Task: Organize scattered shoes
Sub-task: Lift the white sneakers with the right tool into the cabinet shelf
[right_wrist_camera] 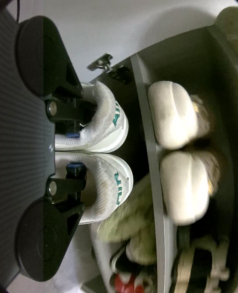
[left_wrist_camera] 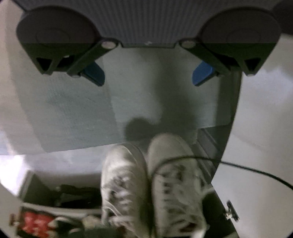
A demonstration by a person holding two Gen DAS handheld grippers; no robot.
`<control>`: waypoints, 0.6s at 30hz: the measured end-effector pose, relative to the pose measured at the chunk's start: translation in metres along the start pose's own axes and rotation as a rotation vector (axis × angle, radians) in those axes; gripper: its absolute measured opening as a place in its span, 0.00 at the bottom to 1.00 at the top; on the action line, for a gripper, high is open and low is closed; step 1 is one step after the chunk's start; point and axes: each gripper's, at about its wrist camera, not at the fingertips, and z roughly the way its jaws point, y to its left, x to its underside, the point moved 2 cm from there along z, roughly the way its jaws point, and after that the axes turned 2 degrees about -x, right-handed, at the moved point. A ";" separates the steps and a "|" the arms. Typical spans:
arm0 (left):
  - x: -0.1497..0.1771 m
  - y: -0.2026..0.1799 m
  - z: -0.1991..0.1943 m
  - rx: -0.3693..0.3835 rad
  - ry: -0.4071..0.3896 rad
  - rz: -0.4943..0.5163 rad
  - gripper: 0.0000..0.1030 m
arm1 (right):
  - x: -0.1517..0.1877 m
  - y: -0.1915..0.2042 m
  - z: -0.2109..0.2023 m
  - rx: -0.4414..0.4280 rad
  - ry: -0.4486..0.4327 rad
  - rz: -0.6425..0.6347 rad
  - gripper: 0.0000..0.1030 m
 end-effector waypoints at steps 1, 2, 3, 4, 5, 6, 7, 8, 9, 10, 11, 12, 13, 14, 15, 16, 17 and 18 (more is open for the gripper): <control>-0.006 0.000 0.021 -0.018 -0.001 -0.012 1.00 | 0.001 0.004 0.010 -0.005 -0.003 -0.005 0.28; -0.011 0.000 0.036 -0.039 0.000 -0.021 1.00 | 0.001 0.008 0.023 -0.013 -0.006 -0.012 0.28; -0.015 -0.001 0.046 -0.060 0.002 -0.028 1.00 | 0.000 0.010 0.029 -0.017 -0.007 -0.016 0.28; -0.018 -0.001 0.057 -0.081 0.003 -0.034 1.00 | -0.001 0.013 0.037 -0.022 -0.014 -0.037 0.28; -0.020 -0.002 0.063 -0.092 0.004 -0.047 1.00 | -0.003 0.016 0.045 -0.029 -0.023 -0.056 0.28; -0.024 -0.003 0.071 -0.093 0.001 -0.070 1.00 | -0.005 0.017 0.054 -0.034 -0.030 -0.073 0.28; -0.028 -0.003 0.081 -0.091 -0.006 -0.080 1.00 | -0.005 0.018 0.058 -0.036 -0.031 -0.083 0.28; -0.033 -0.005 0.088 -0.097 -0.015 -0.069 1.00 | -0.006 0.018 0.062 -0.038 -0.033 -0.093 0.28; -0.035 -0.007 0.090 -0.108 -0.023 -0.058 1.00 | -0.006 0.019 0.064 -0.039 -0.034 -0.101 0.28; -0.038 -0.011 0.091 -0.122 -0.032 -0.046 1.00 | -0.006 0.019 0.066 -0.041 -0.035 -0.109 0.28; -0.040 -0.014 0.095 -0.130 -0.037 -0.039 1.00 | -0.005 0.020 0.069 -0.042 -0.036 -0.117 0.28; -0.043 -0.017 0.100 -0.133 -0.039 -0.038 1.00 | -0.005 0.020 0.069 -0.042 -0.037 -0.120 0.28; -0.047 -0.020 0.104 -0.135 -0.039 -0.039 1.00 | -0.005 0.021 0.070 -0.042 -0.038 -0.123 0.28; -0.048 -0.020 0.104 -0.135 -0.039 -0.041 1.00 | -0.005 0.022 0.070 -0.043 -0.039 -0.123 0.28; -0.049 -0.020 0.106 -0.136 -0.039 -0.046 1.00 | -0.006 0.021 0.071 -0.043 -0.040 -0.122 0.28; -0.053 -0.020 0.113 -0.137 -0.039 -0.052 1.00 | -0.007 0.021 0.072 -0.042 -0.041 -0.121 0.28; -0.054 -0.020 0.116 -0.137 -0.039 -0.055 1.00 | -0.007 0.021 0.073 -0.042 -0.043 -0.120 0.28; -0.056 -0.021 0.119 -0.138 -0.037 -0.059 1.00 | -0.008 0.021 0.074 -0.042 -0.043 -0.118 0.28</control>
